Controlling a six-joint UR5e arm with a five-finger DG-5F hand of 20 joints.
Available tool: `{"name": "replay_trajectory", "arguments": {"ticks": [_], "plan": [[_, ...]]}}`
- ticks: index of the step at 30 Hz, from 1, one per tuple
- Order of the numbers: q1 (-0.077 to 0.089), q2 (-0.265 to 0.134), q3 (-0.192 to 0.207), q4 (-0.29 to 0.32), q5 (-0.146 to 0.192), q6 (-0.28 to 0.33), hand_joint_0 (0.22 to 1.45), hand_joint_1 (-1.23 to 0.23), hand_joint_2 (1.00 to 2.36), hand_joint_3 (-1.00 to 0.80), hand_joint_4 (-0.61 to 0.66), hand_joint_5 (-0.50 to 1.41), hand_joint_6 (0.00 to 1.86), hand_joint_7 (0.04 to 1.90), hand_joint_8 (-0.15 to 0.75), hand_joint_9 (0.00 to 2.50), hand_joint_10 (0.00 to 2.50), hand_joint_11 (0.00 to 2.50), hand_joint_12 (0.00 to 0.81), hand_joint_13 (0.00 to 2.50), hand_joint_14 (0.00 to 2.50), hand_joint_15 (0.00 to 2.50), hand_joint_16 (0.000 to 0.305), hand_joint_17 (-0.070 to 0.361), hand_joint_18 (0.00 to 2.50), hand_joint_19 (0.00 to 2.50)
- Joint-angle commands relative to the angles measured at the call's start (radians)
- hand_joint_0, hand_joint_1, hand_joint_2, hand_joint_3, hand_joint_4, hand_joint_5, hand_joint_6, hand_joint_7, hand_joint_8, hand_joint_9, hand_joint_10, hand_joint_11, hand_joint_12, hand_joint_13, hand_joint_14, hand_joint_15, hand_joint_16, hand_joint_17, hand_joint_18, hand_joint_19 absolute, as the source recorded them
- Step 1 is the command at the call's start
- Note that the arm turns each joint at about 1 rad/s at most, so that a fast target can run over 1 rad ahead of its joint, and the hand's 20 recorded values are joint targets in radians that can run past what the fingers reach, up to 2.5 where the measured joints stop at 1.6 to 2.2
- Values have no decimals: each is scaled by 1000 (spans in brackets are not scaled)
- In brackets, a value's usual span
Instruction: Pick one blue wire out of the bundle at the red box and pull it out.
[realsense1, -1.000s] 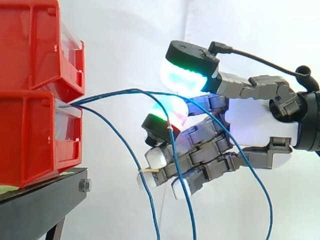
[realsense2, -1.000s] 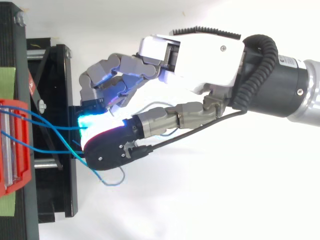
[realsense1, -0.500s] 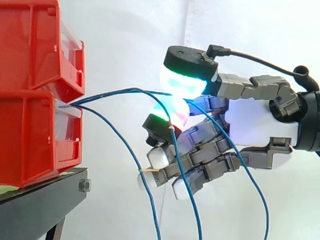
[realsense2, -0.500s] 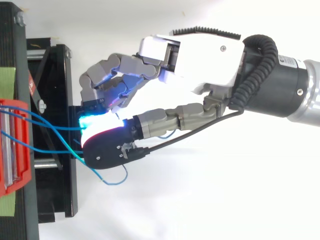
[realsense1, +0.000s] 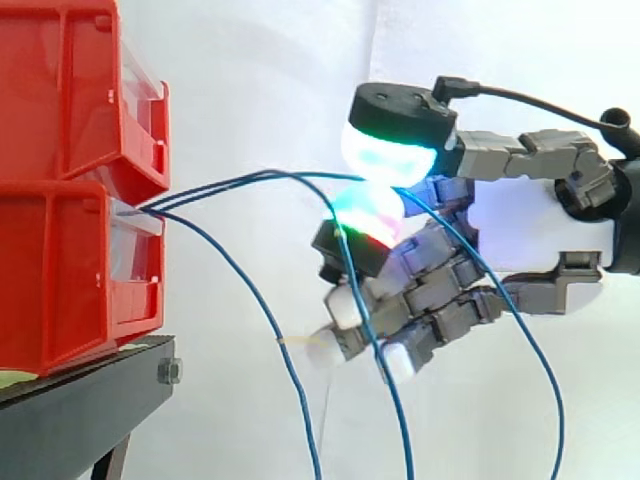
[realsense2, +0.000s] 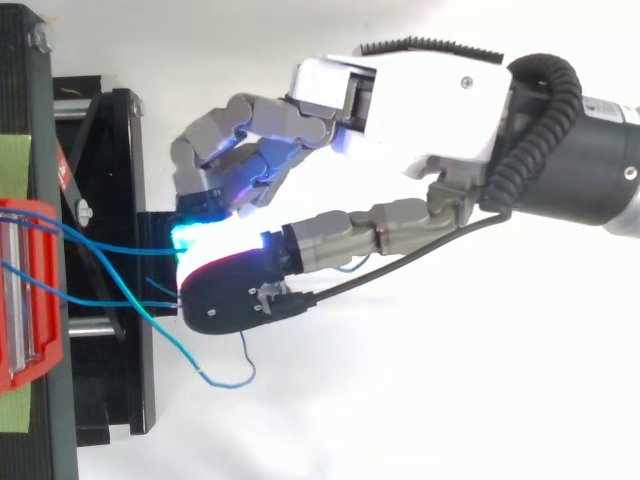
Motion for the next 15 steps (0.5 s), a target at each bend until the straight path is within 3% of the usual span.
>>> {"name": "replay_trajectory", "arguments": {"ticks": [1,3,5,9,12,15], "plan": [[-6,24,0,-102,-15,-7,585,-665,1023,-85,278,-145,852,1111,417,961,14,621,472,624,8,243,62,139,744,496],[-7,32,0,-124,-15,-8,586,-664,1023,-85,278,-145,853,1109,414,962,14,616,472,622,8,250,62,140,743,493],[-18,64,-4,-196,-15,-11,585,-664,1023,-82,282,-145,853,1117,416,962,14,623,473,621,8,243,62,140,742,493],[-26,90,-11,-263,-15,-11,586,-663,1023,-85,278,-145,854,1115,419,960,16,619,473,617,9,245,62,140,741,493],[-27,100,-17,-272,-14,-11,587,-662,1022,-86,276,-145,854,1116,416,958,16,610,472,613,7,238,62,140,739,492],[-30,136,-53,-277,-10,-13,587,-661,1023,-82,276,-145,855,1120,416,955,14,619,473,611,7,245,62,140,737,494]]}}
